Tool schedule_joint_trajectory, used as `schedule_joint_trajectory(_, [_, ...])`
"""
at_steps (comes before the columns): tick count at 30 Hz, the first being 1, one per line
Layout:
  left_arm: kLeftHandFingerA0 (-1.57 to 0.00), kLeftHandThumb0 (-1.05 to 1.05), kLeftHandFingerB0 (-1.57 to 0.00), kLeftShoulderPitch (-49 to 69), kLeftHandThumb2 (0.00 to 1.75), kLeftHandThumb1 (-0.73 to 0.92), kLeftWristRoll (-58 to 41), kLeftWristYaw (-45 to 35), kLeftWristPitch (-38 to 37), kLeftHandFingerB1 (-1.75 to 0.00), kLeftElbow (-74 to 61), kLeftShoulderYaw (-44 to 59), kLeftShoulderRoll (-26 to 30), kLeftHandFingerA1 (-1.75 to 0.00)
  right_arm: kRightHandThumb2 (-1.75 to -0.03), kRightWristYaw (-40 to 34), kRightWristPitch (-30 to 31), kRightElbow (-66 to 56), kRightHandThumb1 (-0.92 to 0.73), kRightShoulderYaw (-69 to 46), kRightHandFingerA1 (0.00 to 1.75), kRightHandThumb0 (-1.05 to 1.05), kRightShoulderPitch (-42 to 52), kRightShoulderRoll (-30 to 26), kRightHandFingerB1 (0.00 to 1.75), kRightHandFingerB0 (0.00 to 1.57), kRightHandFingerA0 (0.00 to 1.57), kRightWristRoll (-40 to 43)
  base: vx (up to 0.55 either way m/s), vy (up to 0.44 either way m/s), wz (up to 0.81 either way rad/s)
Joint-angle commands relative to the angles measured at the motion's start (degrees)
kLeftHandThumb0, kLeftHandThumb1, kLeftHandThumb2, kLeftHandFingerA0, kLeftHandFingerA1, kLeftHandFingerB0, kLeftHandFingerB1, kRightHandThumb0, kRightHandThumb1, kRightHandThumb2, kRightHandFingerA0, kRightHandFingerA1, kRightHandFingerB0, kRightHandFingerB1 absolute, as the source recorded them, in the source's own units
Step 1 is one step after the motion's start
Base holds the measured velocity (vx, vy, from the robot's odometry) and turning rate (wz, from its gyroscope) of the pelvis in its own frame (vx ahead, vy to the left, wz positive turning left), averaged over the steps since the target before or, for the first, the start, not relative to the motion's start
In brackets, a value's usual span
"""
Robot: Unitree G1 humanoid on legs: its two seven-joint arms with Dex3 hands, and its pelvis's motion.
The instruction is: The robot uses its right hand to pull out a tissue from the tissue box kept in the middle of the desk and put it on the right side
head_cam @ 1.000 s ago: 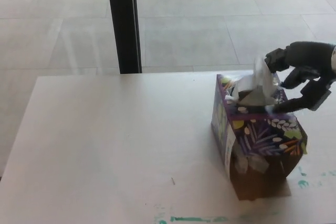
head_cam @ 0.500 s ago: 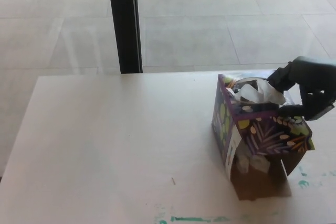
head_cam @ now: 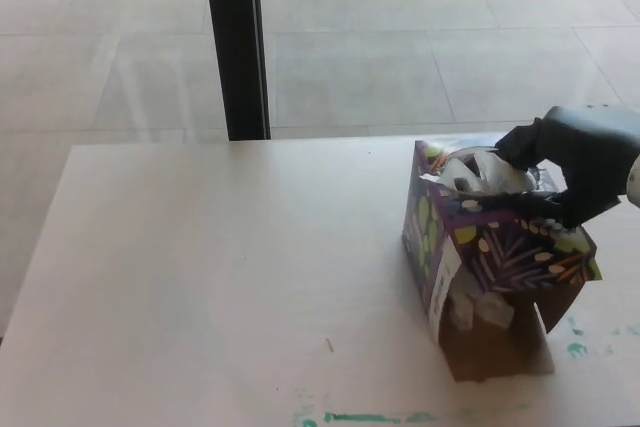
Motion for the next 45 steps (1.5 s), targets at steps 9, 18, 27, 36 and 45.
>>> schedule_joint_trajectory(9, [-0.67,-1.05,-0.45,1.7,0.87,0.92,-1.8,-0.8,-6.4,-0.57,1.3,1.2,0.2,-0.55,-0.88,-20.1,-4.1,-0.5,-0.56,2.5,1.75,-0.31,2.6,-1.3,1.67,0.65,0.89,-19.9,0.0,0.0,0.0])
schedule_joint_trajectory(18, [-0.66,-1.05,-0.44,3.0,0.89,0.92,-2.4,-1.7,-7.6,-0.58,0.3,1.5,-0.1,-0.55,-0.85,-25.1,-7.5,1.5,-0.53,3.0,1.75,-0.34,1.7,-2.4,1.54,0.71,0.92,-23.5,0.0,0.0,0.0])
schedule_joint_trajectory(27, [-0.67,-1.05,-0.46,2.8,0.89,0.92,-2.3,-2.0,-8.5,-0.57,1.6,1.5,0.1,-0.55,-0.84,-29.8,-7.4,2.4,-0.59,1.3,1.75,-0.35,1.0,-1.0,1.44,0.73,0.92,-25.0,0.0,0.0,0.0])
schedule_joint_trajectory(36, [-0.68,-1.05,-0.46,3.5,0.9,0.92,-2.1,-1.8,-8.9,-0.57,2.1,1.2,0.3,-0.56,-0.8,-37.4,-10.1,7.5,-0.63,-3.0,1.75,-0.32,-2.8,1.6,1.63,0.62,0.91,-23.4,0.0,0.0,0.0])
schedule_joint_trajectory(45, [-0.69,-1.05,-0.47,3.7,0.89,0.92,-3.1,-2.3,-10.2,-0.58,3.1,1.3,0.3,-0.56,-0.74,-40.5,-10.0,12.0,-0.71,-6.7,1.75,-0.28,-9.6,3.0,1.63,0.61,0.95,-24.5,0.0,0.0,0.0])
